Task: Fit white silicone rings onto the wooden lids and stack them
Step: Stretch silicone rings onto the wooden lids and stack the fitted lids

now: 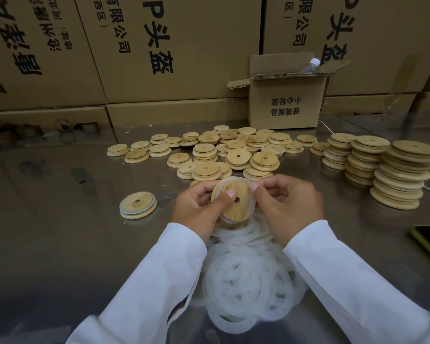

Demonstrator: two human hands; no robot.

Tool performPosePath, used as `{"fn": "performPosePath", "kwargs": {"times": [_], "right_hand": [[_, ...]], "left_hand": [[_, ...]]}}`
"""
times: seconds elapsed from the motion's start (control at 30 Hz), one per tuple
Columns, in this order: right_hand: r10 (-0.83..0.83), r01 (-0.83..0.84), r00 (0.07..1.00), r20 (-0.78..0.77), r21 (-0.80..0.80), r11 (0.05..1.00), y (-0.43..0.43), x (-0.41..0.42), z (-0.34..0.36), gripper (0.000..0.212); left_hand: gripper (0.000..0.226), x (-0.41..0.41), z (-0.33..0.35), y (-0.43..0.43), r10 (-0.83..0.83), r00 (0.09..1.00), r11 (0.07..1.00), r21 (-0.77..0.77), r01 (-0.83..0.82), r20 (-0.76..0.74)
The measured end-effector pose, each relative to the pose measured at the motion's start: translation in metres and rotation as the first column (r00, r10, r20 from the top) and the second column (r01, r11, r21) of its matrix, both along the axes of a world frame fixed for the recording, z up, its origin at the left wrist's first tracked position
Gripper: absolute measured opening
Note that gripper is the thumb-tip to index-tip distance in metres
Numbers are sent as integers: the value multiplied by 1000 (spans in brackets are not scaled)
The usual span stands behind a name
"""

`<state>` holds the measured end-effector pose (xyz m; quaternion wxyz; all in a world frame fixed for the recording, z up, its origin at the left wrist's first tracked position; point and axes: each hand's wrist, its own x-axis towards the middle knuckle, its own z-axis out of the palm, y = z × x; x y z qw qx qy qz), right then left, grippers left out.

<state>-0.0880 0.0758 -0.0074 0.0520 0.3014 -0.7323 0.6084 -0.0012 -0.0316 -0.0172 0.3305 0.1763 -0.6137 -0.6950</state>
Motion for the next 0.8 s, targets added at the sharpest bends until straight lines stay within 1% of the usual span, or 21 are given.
{"fn": "performPosePath", "kwargs": {"times": [0.07,0.17,0.27,0.33,0.57,0.63,0.7,0.8], "right_hand": [[3,-3,1000,1,35,999,1,-2,1,17],[26,-26,1000,4,69,997,1,-5,4,21],[67,-68,998,9,83,994,1,-6,7,23],[88,-89,996,13,87,992,2,-6,9,21],[160,-160,986,40,-2,987,4,1,12,15],[176,-173,982,71,-47,984,4,5,9,13],[162,-158,984,68,-62,986,4,9,6,13],[90,-89,996,18,-51,995,1,13,3,16]], "left_hand": [[19,0,0,0,-5,1000,1000,-6,5,-13],[21,1,2,1,8,1000,1000,-18,-8,-17],[13,2,5,0,16,1000,999,-39,-17,-23],[15,3,7,0,15,999,998,-53,-16,-35],[26,6,8,-5,15,998,999,-42,-17,-60],[19,6,7,-4,31,998,998,-51,-34,-58],[15,5,6,-3,48,997,998,-43,-50,-52],[24,3,5,-2,66,997,998,-21,-67,-49]]}}
